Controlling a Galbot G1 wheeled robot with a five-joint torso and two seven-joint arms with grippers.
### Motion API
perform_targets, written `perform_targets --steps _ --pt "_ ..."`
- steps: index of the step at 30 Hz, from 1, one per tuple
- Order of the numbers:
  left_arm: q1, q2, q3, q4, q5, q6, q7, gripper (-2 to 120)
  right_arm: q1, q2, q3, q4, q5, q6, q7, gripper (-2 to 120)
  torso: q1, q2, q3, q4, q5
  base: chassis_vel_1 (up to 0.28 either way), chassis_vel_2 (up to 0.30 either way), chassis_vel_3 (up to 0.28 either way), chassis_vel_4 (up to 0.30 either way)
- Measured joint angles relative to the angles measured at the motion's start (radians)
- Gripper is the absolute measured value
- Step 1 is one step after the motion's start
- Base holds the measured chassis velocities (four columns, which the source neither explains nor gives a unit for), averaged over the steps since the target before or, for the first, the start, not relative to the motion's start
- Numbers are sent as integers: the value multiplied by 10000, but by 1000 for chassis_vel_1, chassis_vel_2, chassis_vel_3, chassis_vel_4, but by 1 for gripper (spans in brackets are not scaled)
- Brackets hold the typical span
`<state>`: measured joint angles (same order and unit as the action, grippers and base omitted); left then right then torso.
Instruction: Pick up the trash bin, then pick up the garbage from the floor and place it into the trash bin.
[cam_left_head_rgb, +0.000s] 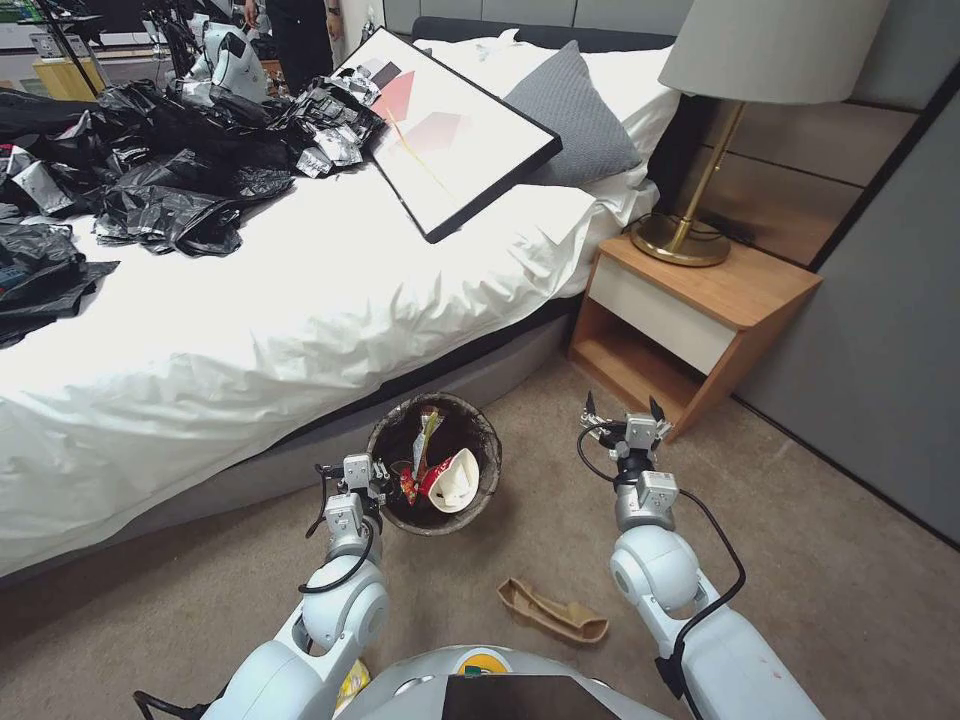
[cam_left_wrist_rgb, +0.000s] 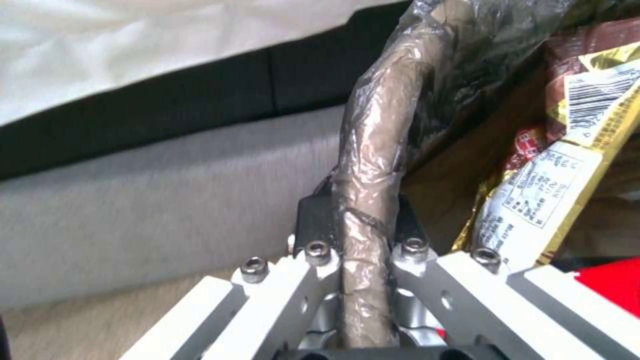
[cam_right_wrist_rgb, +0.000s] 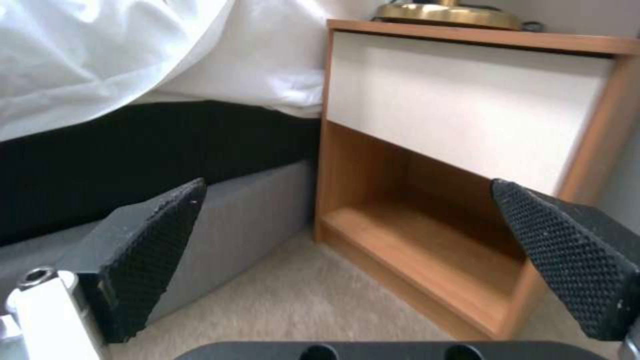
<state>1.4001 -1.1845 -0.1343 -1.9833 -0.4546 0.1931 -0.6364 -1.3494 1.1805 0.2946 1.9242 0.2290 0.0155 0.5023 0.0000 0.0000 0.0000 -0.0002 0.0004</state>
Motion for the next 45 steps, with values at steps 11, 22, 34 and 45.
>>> perform_targets --steps 11,22,34,45 --pt "51 9 8 -45 4 -1 2 2 -50 46 -1 34 -25 -4 -6 100 0 0 0 1 1 247 -245 -245 245" --pt "123 14 -9 -125 22 -17 5 2 35 -87 29 12 -207 -41 -1 100 -2 1 -1 3 -5 187 -190 -191 177" --pt "129 -1 -43 -136 37 -58 -3 2 511 -1369 -218 -276 371 -162 -221 100 -1 0 1 0 -4 -25 21 28 -20" --pt "102 3 -121 -46 79 -96 -24 2 1703 -3188 -1679 -1120 2358 -234 -1508 100 0 0 1 1 -2 0 0 0 0"
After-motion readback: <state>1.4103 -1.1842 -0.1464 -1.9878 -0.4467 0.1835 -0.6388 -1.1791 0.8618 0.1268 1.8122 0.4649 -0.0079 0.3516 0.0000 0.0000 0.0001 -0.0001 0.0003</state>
